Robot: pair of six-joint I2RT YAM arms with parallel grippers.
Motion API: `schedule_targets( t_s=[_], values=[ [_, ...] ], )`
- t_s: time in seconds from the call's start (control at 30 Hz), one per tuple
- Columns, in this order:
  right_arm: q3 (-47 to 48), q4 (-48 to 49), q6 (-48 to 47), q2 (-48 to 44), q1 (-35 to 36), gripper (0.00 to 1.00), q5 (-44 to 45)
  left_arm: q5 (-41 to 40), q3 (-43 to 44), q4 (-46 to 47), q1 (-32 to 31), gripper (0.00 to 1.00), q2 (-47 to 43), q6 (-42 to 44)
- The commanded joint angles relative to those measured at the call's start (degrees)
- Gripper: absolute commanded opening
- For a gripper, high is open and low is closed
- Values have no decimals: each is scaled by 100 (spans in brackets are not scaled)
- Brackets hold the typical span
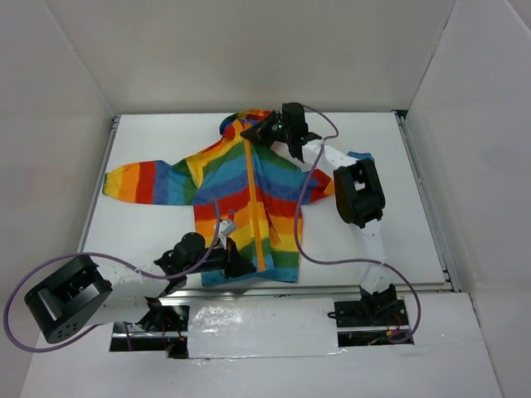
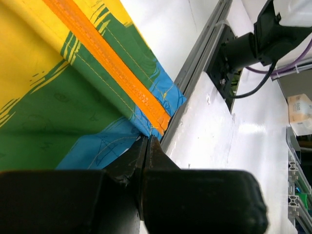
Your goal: Zip up the jacket
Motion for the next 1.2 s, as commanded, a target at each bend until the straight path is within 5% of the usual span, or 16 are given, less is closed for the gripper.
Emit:
schedule_targets(
  t_s=[0.0, 0.13, 0.43, 0.5, 0.53, 0.57, 0.6, 0.63, 0.73, 0.8, 0.9, 1.03, 1.17],
  values=[
    [1577, 92, -419, 770, -421, 0, 228, 572, -65, 65, -163, 0, 105, 56],
    [2984, 100, -1094, 1299, -676, 0, 272, 528, -65, 12, -190, 0, 114, 64],
    [3365, -181, -1895, 957, -940, 0, 115, 231, 31, -233, -199, 0, 123, 100],
    [3234, -208, -1975, 913, -931, 13, -26, 2, 189, -479, -199, 0, 79, 91],
    [3190, -216, -2010, 878, -940, 37, -175, -286, 251, -872, -199, 3, -8, 65],
    [3172, -260, -2028, 869, -949, 47, -229, -411, 338, -1067, -199, 10, -53, 56],
    [3198, -321, -2107, 825, -949, 52, -290, -499, 487, -1234, -199, 20, -114, 73],
    [3215, -383, -2151, 790, -949, 57, -299, -596, 593, -1680, -199, 42, -202, 65],
    [3347, -699, -2300, 536, -1037, 68, -343, -1210, 998, -2716, -199, 75, -737, 12],
    [3496, -971, -2379, 238, -1150, 73, -378, -1790, 1462, -3351, -199, 88, -1238, -102],
    [3900, -1664, -2729, -236, -1335, 100, -326, -2826, 2428, -5063, -199, 99, -1748, -434],
    [3736, -3322, -3590, -1387, -1476, 100, 426, -4522, 3966, -7243, -172, 99, -1785, -796],
    [1012, -3697, -4470, -4070, -1468, 100, 1175, -6166, 5582, -9133, -33, 99, -1793, -1252]
  ],
)
